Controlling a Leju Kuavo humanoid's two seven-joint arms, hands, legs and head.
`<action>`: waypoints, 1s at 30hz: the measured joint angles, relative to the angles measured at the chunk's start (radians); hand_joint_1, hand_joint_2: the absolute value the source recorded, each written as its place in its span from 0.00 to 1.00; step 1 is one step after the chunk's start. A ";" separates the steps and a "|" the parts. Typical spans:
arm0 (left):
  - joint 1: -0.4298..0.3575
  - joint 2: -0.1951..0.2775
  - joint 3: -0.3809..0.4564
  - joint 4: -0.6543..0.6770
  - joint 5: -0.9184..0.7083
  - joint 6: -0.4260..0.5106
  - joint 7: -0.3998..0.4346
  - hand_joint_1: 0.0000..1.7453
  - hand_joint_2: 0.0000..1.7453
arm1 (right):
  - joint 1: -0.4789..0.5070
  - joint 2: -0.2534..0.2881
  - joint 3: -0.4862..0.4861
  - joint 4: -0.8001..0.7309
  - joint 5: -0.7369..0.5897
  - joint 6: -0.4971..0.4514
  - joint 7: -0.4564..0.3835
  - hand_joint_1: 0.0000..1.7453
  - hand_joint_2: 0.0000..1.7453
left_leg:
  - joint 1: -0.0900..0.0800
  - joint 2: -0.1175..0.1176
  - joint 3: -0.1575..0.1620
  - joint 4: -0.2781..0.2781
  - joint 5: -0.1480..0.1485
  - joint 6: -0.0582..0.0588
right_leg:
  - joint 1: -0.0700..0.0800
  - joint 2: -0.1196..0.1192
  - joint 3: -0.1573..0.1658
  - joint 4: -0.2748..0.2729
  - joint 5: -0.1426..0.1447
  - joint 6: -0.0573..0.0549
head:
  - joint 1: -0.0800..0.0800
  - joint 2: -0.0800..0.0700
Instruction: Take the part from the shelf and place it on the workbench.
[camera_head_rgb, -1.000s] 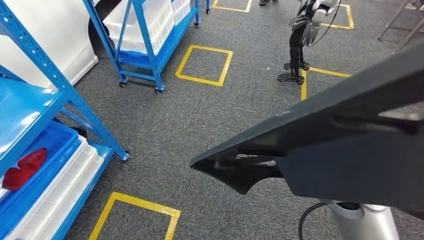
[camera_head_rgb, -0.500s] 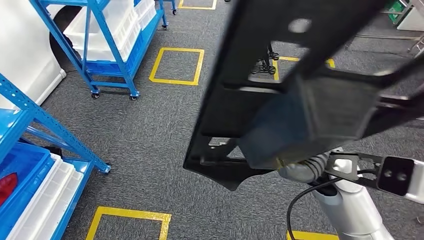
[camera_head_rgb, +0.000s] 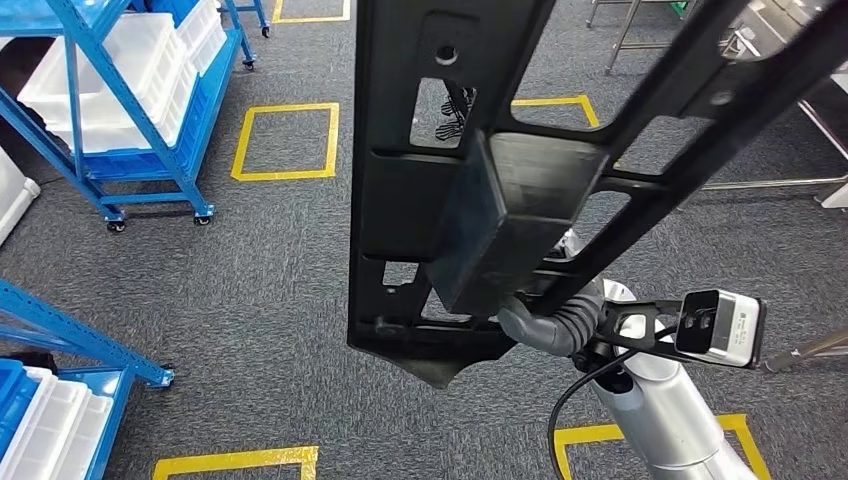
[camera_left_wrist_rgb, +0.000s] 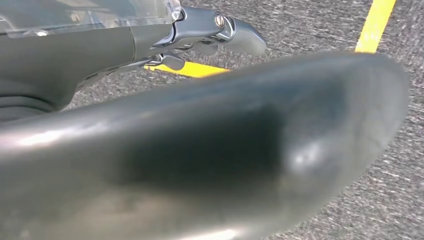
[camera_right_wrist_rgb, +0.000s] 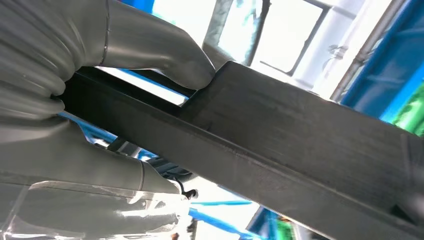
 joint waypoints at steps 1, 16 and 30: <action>-0.002 -0.002 0.000 0.000 -0.002 -0.005 -0.002 0.00 0.00 | 0.005 0.000 0.000 0.004 0.004 -0.002 0.001 1.00 1.00 | 0.001 0.013 0.003 -0.006 0.004 0.007 | 0.002 -0.018 -0.006 0.010 -0.008 0.004 | 0.002 0.000; -0.014 -0.020 0.000 0.000 -0.014 -0.022 0.003 0.00 0.00 | -0.003 0.005 -0.048 0.061 -0.006 0.008 0.032 1.00 1.00 | -0.007 0.156 0.011 -0.001 -0.015 -0.013 | 0.010 -0.161 0.023 -0.019 -0.010 -0.012 | 0.005 0.000; -0.009 -0.006 0.016 0.000 -0.036 0.015 0.049 0.00 0.00 | 0.024 0.042 -0.104 0.071 0.021 0.027 0.014 1.00 1.00 | 0.004 0.015 -0.003 0.006 -0.003 -0.003 | 0.003 0.000 0.009 -0.008 0.000 0.005 | 0.002 0.000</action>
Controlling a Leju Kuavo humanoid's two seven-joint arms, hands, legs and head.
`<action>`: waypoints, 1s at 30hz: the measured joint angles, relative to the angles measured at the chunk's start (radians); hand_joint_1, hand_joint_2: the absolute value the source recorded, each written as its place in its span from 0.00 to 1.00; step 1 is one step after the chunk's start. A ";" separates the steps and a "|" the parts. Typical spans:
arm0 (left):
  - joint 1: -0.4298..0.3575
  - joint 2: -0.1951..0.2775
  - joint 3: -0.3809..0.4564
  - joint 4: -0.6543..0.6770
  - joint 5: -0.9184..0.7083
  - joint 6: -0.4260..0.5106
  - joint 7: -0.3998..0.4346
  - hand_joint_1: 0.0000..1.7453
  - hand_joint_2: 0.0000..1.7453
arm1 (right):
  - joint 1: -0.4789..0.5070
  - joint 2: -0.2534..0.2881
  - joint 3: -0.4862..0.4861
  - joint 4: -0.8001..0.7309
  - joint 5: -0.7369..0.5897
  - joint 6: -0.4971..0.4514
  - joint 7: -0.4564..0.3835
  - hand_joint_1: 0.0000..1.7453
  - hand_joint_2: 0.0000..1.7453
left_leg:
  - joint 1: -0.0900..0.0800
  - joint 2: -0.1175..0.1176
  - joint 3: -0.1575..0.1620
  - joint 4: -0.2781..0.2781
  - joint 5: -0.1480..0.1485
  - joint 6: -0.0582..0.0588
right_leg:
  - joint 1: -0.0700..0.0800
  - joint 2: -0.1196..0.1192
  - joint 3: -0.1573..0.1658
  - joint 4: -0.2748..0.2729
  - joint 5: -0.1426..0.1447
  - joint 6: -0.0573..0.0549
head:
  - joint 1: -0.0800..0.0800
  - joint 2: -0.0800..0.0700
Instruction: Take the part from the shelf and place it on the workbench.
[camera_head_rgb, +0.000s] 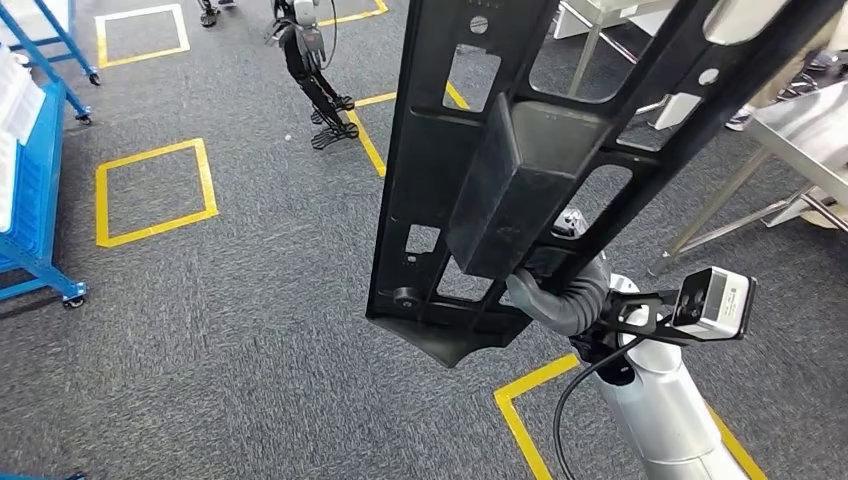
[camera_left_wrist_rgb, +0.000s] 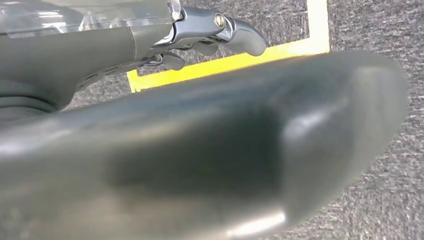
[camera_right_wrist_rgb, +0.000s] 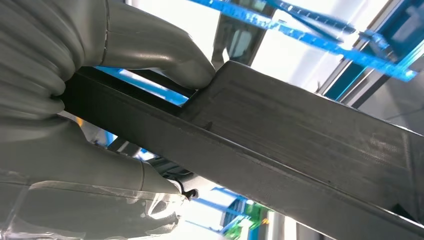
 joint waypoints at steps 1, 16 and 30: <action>-0.002 0.001 0.000 0.000 0.000 -0.002 0.001 0.00 0.00 | 0.003 0.000 -0.006 0.000 0.001 0.001 -0.001 1.00 1.00 | 0.000 0.011 0.001 -0.004 0.003 0.008 | 0.001 -0.009 -0.005 0.005 -0.004 0.004 | 0.000 0.000; -0.005 0.003 0.002 0.000 0.000 -0.025 -0.006 0.00 0.00 | 0.030 -0.005 -0.055 0.000 -0.016 0.048 -0.022 1.00 1.00 | -0.016 0.164 0.015 -0.008 -0.013 -0.001 | 0.012 -0.168 0.017 -0.010 -0.013 -0.010 | 0.010 0.000; 0.003 -0.001 0.008 0.000 0.001 -0.021 0.001 0.00 0.00 | 0.007 0.006 -0.051 0.037 -0.049 0.071 -0.018 1.00 1.00 | 0.005 -0.010 -0.011 0.014 -0.005 -0.004 | -0.004 -0.005 0.001 0.007 -0.008 0.010 | 0.002 0.000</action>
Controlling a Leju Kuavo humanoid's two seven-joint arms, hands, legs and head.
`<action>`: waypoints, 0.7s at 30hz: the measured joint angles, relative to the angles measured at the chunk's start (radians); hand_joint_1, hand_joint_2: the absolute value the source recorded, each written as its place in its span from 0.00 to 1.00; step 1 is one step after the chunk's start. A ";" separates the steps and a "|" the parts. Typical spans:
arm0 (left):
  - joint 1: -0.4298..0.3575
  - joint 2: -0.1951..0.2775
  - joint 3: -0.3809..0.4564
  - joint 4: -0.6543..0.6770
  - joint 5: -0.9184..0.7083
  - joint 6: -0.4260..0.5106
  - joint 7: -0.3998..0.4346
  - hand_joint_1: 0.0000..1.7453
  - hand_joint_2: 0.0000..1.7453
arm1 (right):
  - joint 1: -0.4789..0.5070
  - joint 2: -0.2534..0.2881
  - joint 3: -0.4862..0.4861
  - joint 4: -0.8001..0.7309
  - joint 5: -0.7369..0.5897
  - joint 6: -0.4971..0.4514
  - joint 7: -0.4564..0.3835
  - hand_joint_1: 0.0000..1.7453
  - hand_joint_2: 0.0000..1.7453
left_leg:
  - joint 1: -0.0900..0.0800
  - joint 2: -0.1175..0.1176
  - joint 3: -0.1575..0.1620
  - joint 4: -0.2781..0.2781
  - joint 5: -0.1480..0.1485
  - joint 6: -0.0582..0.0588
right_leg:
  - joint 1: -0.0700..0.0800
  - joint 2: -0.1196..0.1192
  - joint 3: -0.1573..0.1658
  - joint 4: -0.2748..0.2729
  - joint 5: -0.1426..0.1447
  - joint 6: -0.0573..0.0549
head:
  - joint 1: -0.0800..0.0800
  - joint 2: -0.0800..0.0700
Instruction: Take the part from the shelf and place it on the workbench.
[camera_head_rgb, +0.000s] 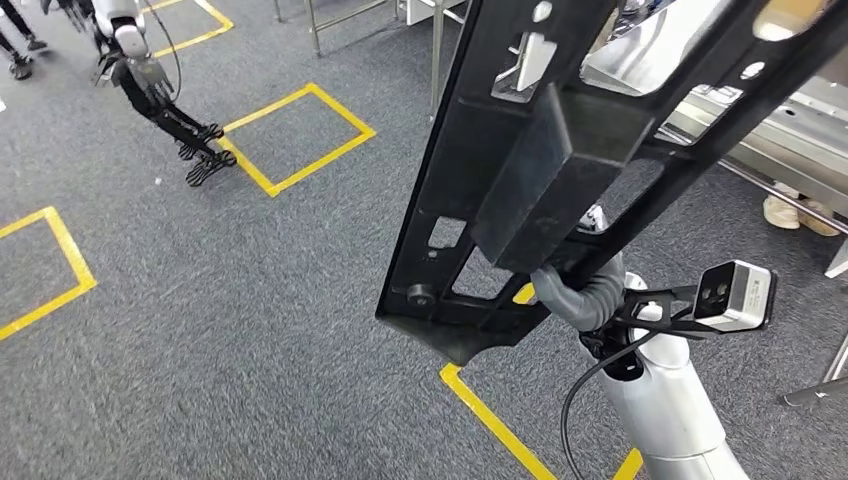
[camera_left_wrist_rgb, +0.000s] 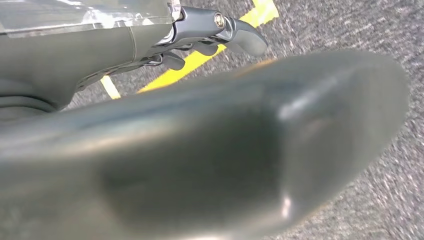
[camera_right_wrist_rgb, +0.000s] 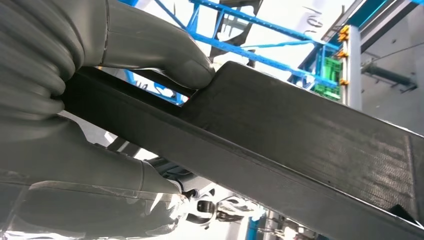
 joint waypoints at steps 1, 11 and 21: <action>-0.001 -0.001 0.000 0.000 0.000 0.000 0.000 0.00 0.00 | 0.002 0.000 0.000 0.002 0.000 0.000 -0.001 1.00 1.00 | -0.001 0.011 0.000 -0.003 0.003 0.007 | -0.002 0.001 -0.003 0.000 0.000 0.006 | 0.000 0.000; 0.004 -0.005 0.011 0.000 0.000 0.000 -0.004 0.00 0.00 | 0.009 0.001 0.012 0.016 0.004 0.000 -0.014 1.00 1.00 | -0.017 0.127 0.006 -0.016 0.007 0.032 | 0.011 -0.154 -0.044 0.112 -0.044 -0.001 | 0.012 0.000; 0.004 -0.012 0.018 0.000 -0.002 0.006 -0.004 0.00 0.00 | -0.006 0.004 0.012 0.020 0.000 0.003 -0.013 1.00 1.00 | -0.017 0.075 -0.079 0.195 -0.114 -0.011 | 0.013 -0.115 0.026 -0.034 0.008 -0.037 | 0.002 0.000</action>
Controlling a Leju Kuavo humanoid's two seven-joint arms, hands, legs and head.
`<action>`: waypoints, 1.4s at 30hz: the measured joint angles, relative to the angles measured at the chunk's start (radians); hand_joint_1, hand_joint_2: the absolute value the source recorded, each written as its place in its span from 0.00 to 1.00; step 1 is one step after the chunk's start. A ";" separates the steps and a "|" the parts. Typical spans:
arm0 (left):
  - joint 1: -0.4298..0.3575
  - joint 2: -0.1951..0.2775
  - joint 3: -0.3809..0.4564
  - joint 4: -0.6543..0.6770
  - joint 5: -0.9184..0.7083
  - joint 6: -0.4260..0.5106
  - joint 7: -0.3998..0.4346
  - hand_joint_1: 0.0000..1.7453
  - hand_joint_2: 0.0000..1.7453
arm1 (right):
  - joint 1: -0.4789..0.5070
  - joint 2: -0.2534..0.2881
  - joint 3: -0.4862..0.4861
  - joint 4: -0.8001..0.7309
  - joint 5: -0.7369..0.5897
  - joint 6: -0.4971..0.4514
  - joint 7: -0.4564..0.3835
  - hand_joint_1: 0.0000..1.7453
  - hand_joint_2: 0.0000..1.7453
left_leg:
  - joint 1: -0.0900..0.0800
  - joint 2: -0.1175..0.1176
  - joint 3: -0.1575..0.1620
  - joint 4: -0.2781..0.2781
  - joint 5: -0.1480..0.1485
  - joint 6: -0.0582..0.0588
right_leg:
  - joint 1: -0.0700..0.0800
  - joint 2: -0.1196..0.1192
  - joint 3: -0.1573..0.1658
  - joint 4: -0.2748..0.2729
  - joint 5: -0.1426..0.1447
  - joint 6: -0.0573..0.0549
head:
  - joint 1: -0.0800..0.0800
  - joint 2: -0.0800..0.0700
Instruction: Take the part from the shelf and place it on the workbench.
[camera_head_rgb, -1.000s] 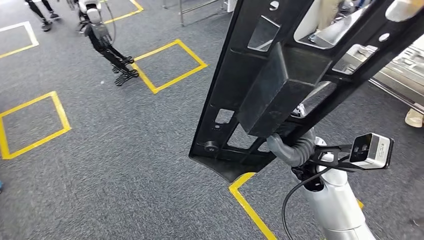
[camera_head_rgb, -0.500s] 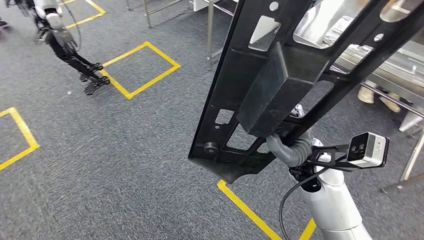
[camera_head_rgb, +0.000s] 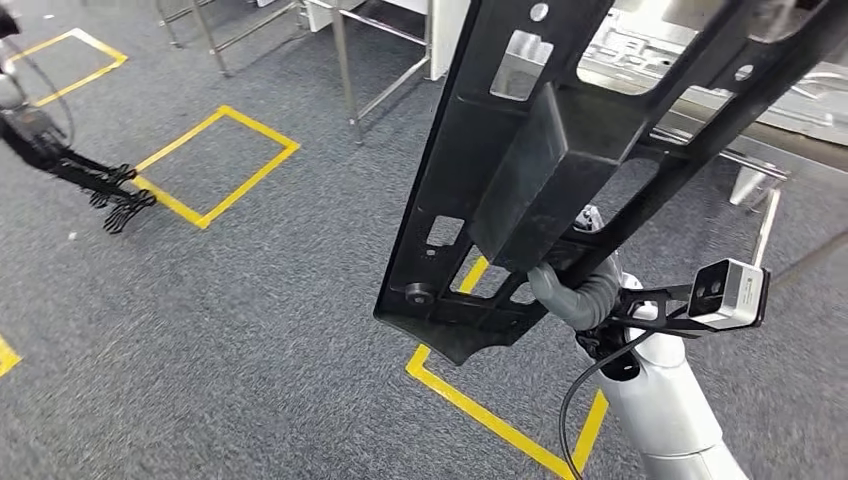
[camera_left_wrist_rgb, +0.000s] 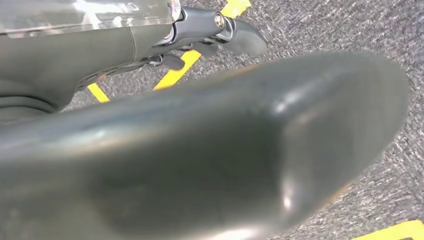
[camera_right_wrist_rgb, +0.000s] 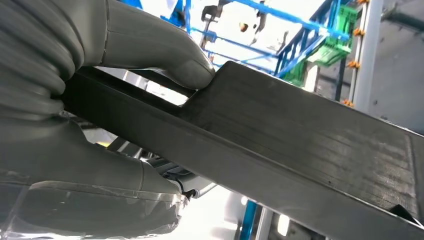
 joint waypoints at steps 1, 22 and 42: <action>0.002 0.000 0.000 0.000 -0.001 0.001 0.001 0.00 0.00 | 0.000 0.001 0.000 0.002 0.000 0.000 0.001 1.00 1.00 | 0.001 -0.004 -0.029 0.056 -0.017 -0.002 | 0.000 0.014 0.000 0.002 0.000 0.000 | 0.000 0.000; 0.003 0.000 0.001 0.000 -0.012 0.028 0.038 0.00 0.00 | 0.000 0.000 0.005 0.008 -0.018 0.001 0.006 1.00 1.00 | 0.008 0.069 0.092 -0.216 0.117 0.030 | -0.004 -0.065 -0.025 0.058 -0.017 0.046 | 0.008 0.000; 0.001 0.009 0.008 0.000 -0.029 -0.007 0.034 0.00 0.00 | -0.018 0.017 0.021 0.028 -0.027 -0.011 0.016 1.00 1.00 | 0.014 -0.051 0.082 -0.217 0.129 0.029 | -0.007 0.113 -0.018 0.033 -0.017 0.035 | 0.000 0.000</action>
